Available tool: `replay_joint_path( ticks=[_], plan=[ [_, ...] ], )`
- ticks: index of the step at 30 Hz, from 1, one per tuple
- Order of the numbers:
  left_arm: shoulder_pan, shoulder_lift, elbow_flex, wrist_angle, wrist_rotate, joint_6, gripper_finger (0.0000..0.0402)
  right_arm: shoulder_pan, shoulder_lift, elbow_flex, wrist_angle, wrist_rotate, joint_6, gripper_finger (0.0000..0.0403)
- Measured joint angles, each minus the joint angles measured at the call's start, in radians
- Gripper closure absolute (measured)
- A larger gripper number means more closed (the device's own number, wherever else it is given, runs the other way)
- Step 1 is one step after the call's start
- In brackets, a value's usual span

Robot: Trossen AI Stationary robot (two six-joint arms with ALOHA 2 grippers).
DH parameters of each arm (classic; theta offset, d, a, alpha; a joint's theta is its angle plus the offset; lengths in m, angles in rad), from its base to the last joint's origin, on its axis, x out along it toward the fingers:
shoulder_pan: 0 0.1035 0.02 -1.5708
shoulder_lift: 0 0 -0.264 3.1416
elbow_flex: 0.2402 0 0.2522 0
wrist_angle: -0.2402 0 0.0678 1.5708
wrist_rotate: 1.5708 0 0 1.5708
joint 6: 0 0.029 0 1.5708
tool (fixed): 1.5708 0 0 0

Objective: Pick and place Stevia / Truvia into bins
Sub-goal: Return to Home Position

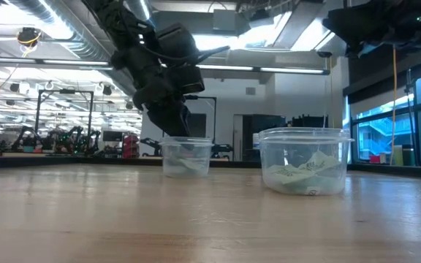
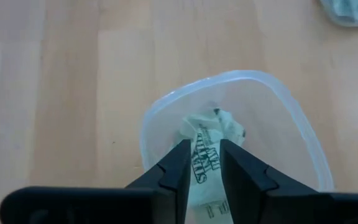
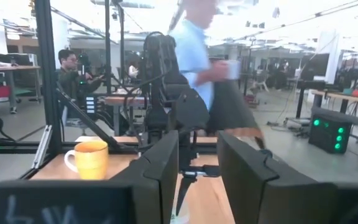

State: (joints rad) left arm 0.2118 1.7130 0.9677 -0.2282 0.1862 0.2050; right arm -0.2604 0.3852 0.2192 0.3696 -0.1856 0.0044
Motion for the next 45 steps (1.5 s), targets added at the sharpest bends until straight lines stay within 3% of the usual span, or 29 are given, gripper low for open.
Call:
replay_joint_path(
  ticks=[6, 12, 16, 19, 23, 27, 29, 33, 35, 41, 45],
  plan=[
    [0.0, -0.029, 0.038, -0.064, -0.12, -0.004, 0.0322, 0.0, -0.055, 0.0, -0.046, 0.0, -0.008, 0.0287],
    [0.0, -0.111, 0.046, -0.063, -0.109, 0.0, 0.0327, 0.0, -0.062, 0.0, -0.061, 0.001, 0.013, 0.0287],
    [0.0, -0.229, 0.046, -0.137, -0.111, 0.012, 0.0327, 0.0, -0.062, 0.0, -0.083, 0.001, 0.018, 0.0287],
    [0.0, -0.34, 0.046, -0.218, -0.185, 0.043, 0.0327, 0.0, -0.062, 0.0, -0.156, 0.013, 0.012, 0.0287],
    [0.0, -0.468, 0.047, -0.282, -0.313, 0.084, 0.0325, 0.0, -0.06, 0.0, -0.192, 0.119, 0.021, 0.0287],
    [0.002, -0.579, 0.032, -0.327, -0.346, 0.004, 0.0325, 0.0, -0.061, 0.0, -0.192, 0.14, 0.043, 0.0287],
    [0.022, -0.653, 0.002, -0.318, -0.291, -0.01, 0.0327, 0.0, -0.061, 0.0, -0.198, 0.14, 0.04, 0.0287],
    [0.099, -0.817, -0.076, -0.229, -0.049, -0.035, 0.0328, 0.0, -0.061, 0.0, -0.202, 0.14, 0.038, 0.0287],
    [0.135, -0.893, -0.129, -0.184, 0.024, -0.041, 0.0329, 0.0, -0.062, 0.0, -0.203, 0.14, 0.028, 0.0287],
    [0.224, -1.086, -0.284, -0.082, 0.057, -0.104, 0.0329, -0.001, -0.061, -0.075, -0.078, 0.141, 0.028, 0.0287],
    [0.269, -1.187, -0.385, -0.009, 0.175, -0.134, 0.0329, -0.001, -0.074, -0.135, 0.06, 0.141, 0.015, 0.0287]
  ],
)
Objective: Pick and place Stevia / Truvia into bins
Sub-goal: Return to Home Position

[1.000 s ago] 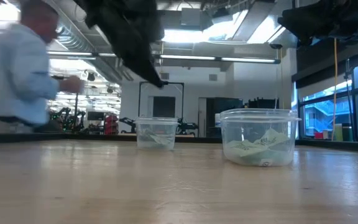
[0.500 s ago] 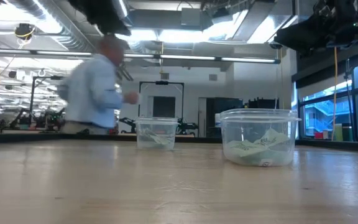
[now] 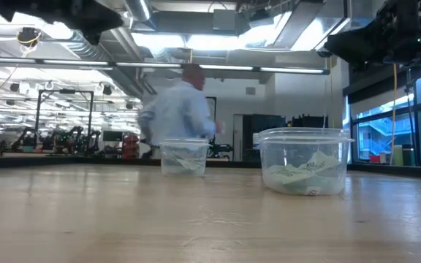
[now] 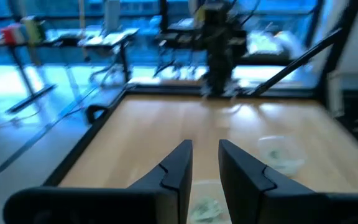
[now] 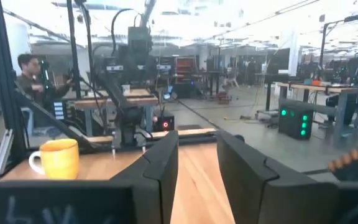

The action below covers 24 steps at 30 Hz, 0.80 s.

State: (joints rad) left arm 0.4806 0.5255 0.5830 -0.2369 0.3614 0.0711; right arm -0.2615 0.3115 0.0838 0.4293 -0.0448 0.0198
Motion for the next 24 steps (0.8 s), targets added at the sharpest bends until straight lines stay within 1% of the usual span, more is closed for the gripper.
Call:
replay_joint_path(
  ticks=[3, 9, 12, 16, 24],
  plan=[
    [0.03, -0.071, -0.059, 0.048, 0.076, -0.029, 0.0329, 0.0, -0.027, -0.012, -0.023, 0.0, 0.028, 0.0287],
    [0.091, -0.183, -0.117, 0.055, 0.079, -0.052, 0.0329, 0.0, -0.116, -0.013, -0.1, 0.0, 0.032, 0.0287],
    [0.107, -0.24, -0.143, 0.053, 0.083, -0.073, 0.0329, 0.0, -0.186, -0.013, -0.193, 0.0, 0.032, 0.0287],
    [0.111, -0.312, -0.176, 0.055, 0.086, -0.085, 0.0329, 0.0, -0.307, -0.012, -0.251, 0.0, 0.028, 0.0287],
    [0.112, -0.449, -0.227, 0.053, 0.077, -0.115, 0.0329, 0.0, -0.31, 0.001, -0.305, 0.003, 0.029, 0.0287]
  ],
)
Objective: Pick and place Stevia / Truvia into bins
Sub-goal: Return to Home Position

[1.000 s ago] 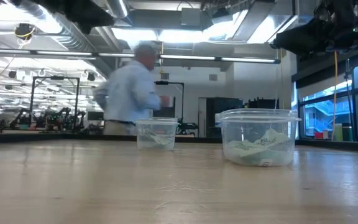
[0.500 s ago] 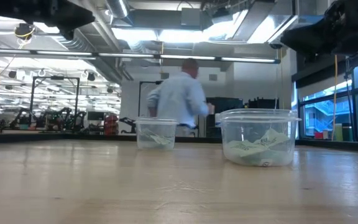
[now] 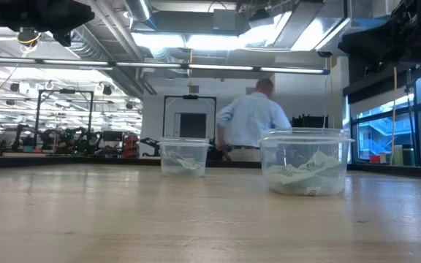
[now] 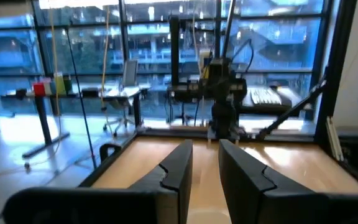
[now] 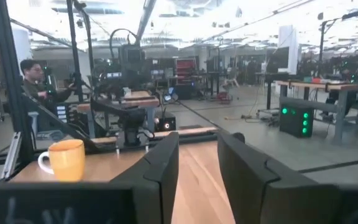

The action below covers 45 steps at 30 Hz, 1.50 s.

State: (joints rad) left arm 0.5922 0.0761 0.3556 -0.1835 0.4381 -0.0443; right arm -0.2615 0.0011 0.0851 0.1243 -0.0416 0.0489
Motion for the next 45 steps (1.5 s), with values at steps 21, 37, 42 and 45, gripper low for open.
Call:
replay_joint_path(
  ticks=[21, 37, 42, 45],
  plan=[
    [0.0, -0.076, -0.305, 0.28, -0.093, -0.113, 0.0329, 0.0, 0.001, 0.0, -0.048, 0.155, 0.026, 0.0287],
    [0.0, -0.076, -0.348, 0.247, -0.326, -0.11, 0.0329, 0.0, 0.002, -0.079, -0.053, 0.418, 0.131, 0.0287],
    [0.0, -0.076, -0.348, 0.212, -0.402, -0.09, 0.0329, 0.0, 0.003, -0.078, -0.046, 0.418, 0.128, 0.0287],
    [0.0, -0.074, -0.348, 0.203, -0.403, -0.061, 0.0329, 0.0, 0.004, -0.078, -0.046, 0.418, 0.126, 0.0287]
  ],
)
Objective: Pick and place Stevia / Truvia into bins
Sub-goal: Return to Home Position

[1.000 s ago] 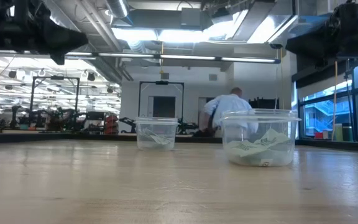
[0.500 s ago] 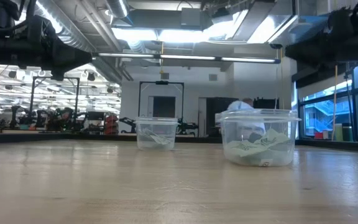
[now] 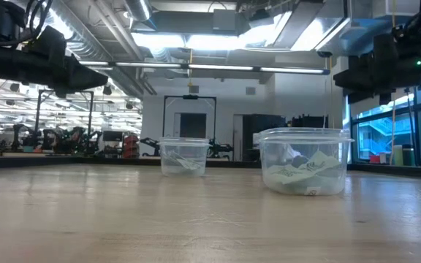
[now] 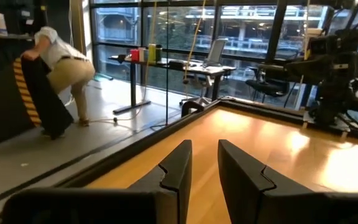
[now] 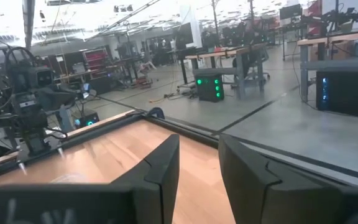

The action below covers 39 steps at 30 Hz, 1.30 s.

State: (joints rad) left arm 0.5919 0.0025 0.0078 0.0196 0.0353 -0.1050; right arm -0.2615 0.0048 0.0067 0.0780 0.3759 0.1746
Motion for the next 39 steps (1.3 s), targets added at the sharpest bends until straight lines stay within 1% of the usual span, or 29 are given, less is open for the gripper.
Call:
replay_joint_path(
  ticks=[8, 39],
  plan=[
    [0.0, 0.001, 0.0, 0.0, -0.001, 0.126, 0.0329, 0.0, 0.0, 0.0, 0.0, -0.003, 0.002, 0.0287],
    [0.0, 0.002, 0.0, -0.001, -0.001, 0.127, 0.0329, 0.0, 0.0, 0.001, -0.002, -0.002, 0.001, 0.0287]
  ],
)
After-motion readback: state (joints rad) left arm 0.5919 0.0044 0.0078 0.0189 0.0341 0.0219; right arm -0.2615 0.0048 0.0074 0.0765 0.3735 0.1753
